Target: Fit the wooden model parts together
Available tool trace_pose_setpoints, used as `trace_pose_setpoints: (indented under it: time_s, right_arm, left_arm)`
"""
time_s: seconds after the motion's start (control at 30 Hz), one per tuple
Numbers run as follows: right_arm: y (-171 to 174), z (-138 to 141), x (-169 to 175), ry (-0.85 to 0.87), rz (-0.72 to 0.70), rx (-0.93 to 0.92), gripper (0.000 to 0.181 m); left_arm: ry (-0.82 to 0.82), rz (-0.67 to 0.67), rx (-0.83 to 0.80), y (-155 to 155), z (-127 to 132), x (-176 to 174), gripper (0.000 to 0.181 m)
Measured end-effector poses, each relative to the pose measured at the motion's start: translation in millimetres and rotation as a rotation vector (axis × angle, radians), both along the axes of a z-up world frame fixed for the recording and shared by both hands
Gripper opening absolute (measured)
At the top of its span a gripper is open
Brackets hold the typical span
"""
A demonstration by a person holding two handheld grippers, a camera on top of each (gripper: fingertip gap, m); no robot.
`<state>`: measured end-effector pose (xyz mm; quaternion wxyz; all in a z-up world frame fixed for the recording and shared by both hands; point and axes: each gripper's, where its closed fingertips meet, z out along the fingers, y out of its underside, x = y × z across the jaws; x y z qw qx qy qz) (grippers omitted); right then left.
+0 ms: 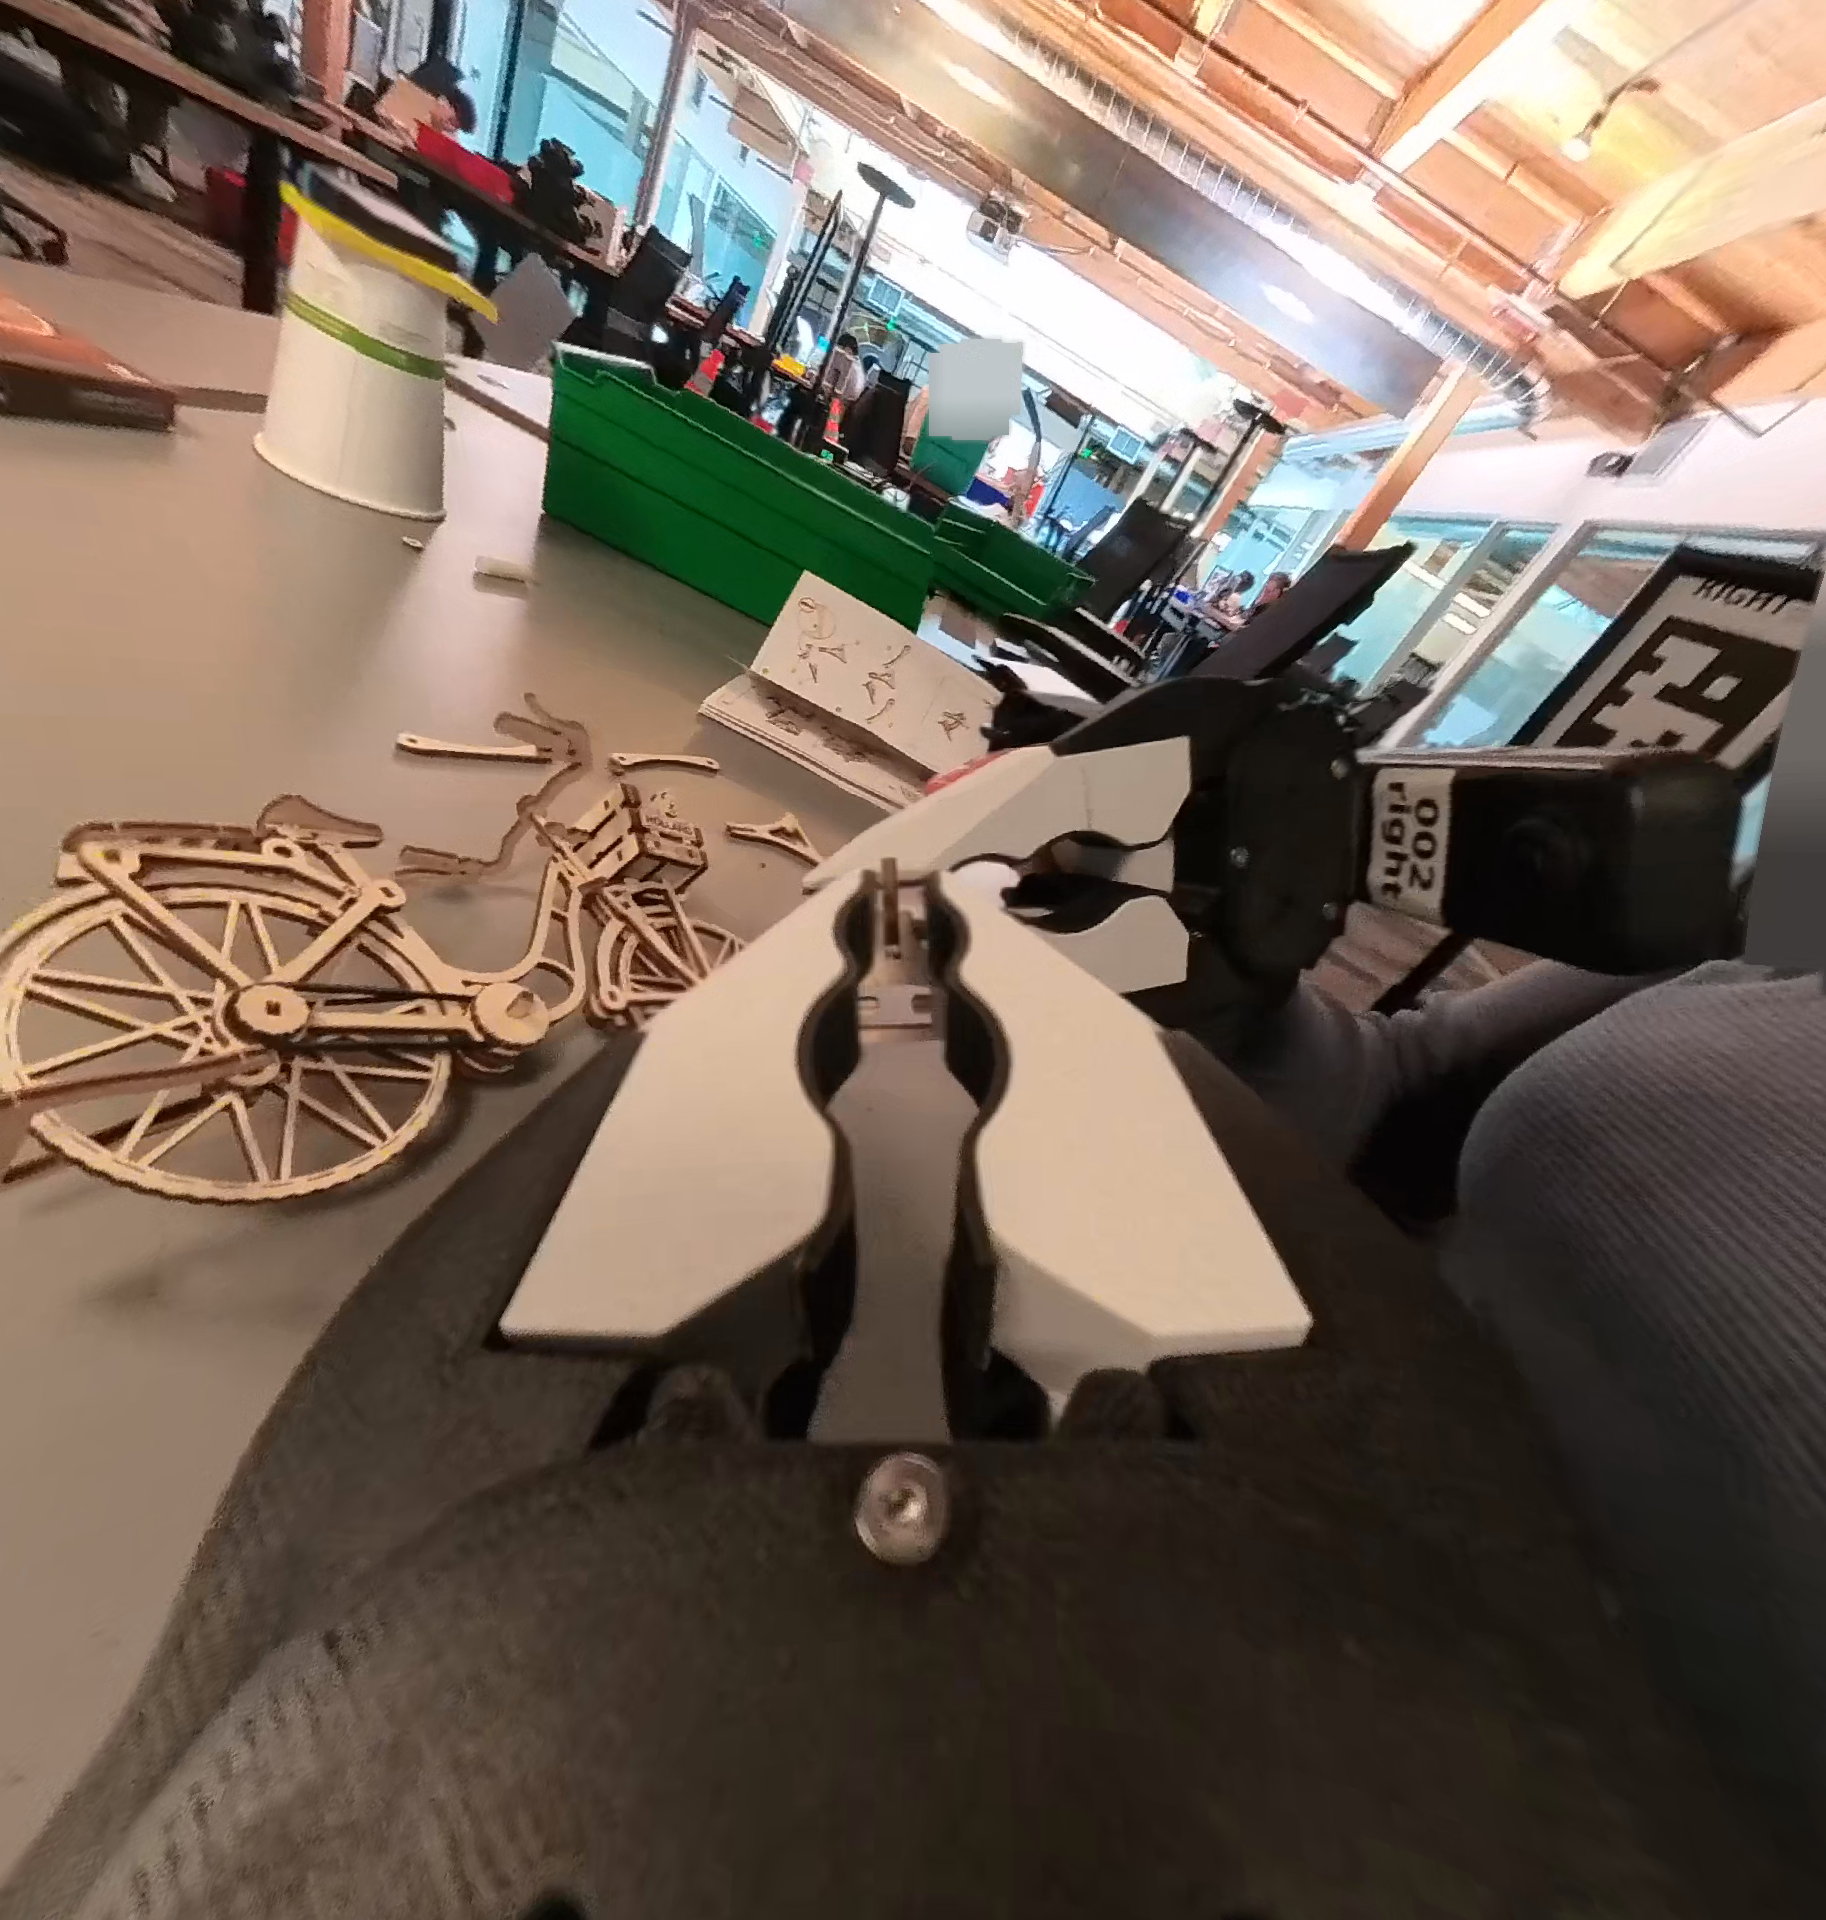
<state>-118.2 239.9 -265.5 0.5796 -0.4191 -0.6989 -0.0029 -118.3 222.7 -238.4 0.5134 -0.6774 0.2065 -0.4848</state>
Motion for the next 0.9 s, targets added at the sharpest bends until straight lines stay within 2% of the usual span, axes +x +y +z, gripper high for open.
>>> trace_pose_setpoints:
  time_s: [0.07, 0.2, 0.27, 0.43, 0.5, 0.6, 0.67, 0.8, 0.9]
  right_arm:
    - [2.6, -0.3, 1.7, -0.003, -0.013, 0.002, 0.008]
    - [4.1, 1.6, 2.7, 0.005, -0.023, 0.028, 0.008]
    - [5.4, 3.2, 3.4, 0.015, -0.032, 0.038, 0.008]
    - [11.0, 10.9, 6.2, 0.078, -0.073, 0.018, 0.008]
    - [11.4, 14.6, 6.6, 0.118, -0.079, -0.024, 0.007]
    - [9.3, 18.7, 7.4, 0.159, -0.061, -0.082, 0.008]
    - [10.2, 22.7, 10.3, 0.168, -0.053, -0.049, 0.007]
    - [12.9, 21.7, 14.9, 0.102, -0.041, 0.096, 0.008]
    - [10.7, 19.5, 15.3, 0.071, -0.026, 0.156, 0.008]
  left_arm:
    - [0.046, 0.017, 0.022, 0.9, -2.0, 3.0, 0.024]
    - [0.132, 0.044, 0.078, 2.1, -5.1, 7.7, 0.025]
    - [0.158, 0.043, 0.086, 1.7, -6.5, 9.5, 0.031]
    - [0.172, 0.022, 0.038, 2.2, -16.3, 17.0, 0.076]
    - [0.171, 0.038, 0.076, 3.1, -16.0, 20.1, 0.085]
    - [0.196, 0.137, 0.217, 6.6, -4.8, 13.1, 0.082]
    - [0.172, 0.168, 0.284, 3.4, 10.2, 7.0, 0.068]
    - [0.127, 0.114, 0.245, -0.8, 16.6, 6.0, 0.037]
    - [0.149, 0.110, 0.227, 1.8, 11.6, 7.5, 0.023]
